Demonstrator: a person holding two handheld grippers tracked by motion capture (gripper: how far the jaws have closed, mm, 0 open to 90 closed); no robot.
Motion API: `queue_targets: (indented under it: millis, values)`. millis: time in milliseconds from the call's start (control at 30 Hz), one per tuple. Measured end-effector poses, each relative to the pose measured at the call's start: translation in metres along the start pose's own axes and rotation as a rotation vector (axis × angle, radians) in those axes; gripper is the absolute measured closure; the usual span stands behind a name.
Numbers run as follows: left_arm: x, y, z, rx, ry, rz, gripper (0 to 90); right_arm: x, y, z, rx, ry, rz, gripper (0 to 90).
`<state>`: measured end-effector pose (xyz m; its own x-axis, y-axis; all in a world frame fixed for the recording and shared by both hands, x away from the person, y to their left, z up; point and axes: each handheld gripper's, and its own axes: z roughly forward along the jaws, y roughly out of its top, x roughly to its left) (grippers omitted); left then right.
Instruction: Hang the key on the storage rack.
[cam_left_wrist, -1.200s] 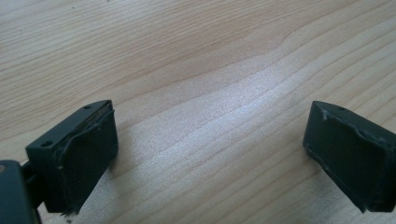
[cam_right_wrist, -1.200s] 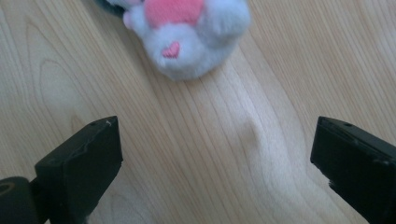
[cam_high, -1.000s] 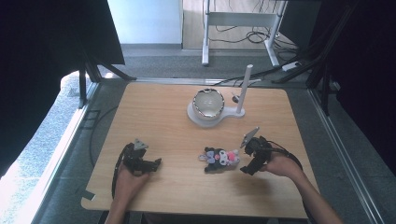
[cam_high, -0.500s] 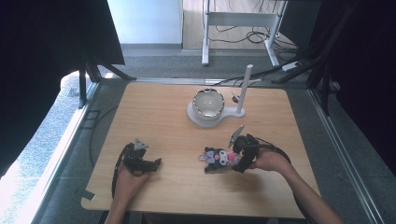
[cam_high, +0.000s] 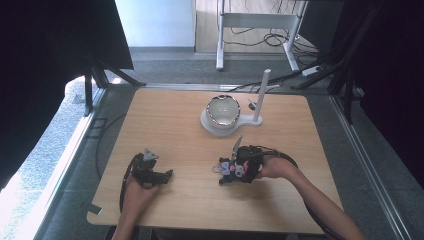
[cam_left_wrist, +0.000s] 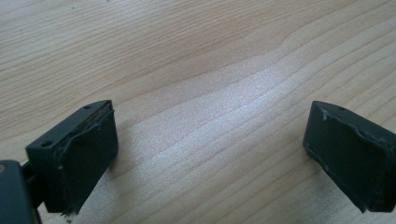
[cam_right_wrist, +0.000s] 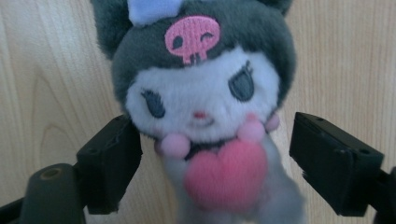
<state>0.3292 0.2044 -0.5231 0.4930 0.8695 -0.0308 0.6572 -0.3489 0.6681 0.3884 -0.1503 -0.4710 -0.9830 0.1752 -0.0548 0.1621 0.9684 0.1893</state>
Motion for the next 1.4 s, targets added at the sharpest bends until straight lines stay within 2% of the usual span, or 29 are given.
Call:
queue_targets:
  millis: [33, 67, 100, 167, 333, 700, 1000, 1400]
  values:
    - [0.000, 0.000, 0.000, 0.000, 0.000, 0.000, 3.1, 0.000, 0.003, 0.003, 0.019, 0.002, -0.011, 21.2]
    - [0.000, 0.000, 0.000, 0.000, 0.000, 0.000, 3.1, 0.000, 0.003, 0.003, 0.019, 0.002, -0.011, 21.2]
    - [0.000, 0.000, 0.000, 0.000, 0.000, 0.000, 3.1, -0.001, 0.005, 0.005, 0.030, 0.024, -0.024, 28.9]
    - [0.000, 0.000, 0.000, 0.000, 0.000, 0.000, 3.1, -0.001, 0.006, 0.005, 0.039, 0.033, -0.029, 32.3]
    - [0.000, 0.000, 0.000, 0.000, 0.000, 0.000, 3.1, -0.001, 0.006, 0.002, 0.045, 0.044, -0.003, 38.7]
    - [0.000, 0.000, 0.000, 0.000, 0.000, 0.000, 3.1, -0.006, -0.003, -0.020, -0.009, 0.055, 0.043, 41.1]
    - [0.000, 0.000, 0.000, 0.000, 0.000, 0.004, 3.1, -0.012, -0.013, -0.035, -0.019, 0.058, 0.089, 41.5]
    - [0.000, 0.000, 0.000, -0.001, 0.000, 0.002, 3.0, -0.027, -0.032, -0.064, -0.046, 0.048, 0.170, 41.8]
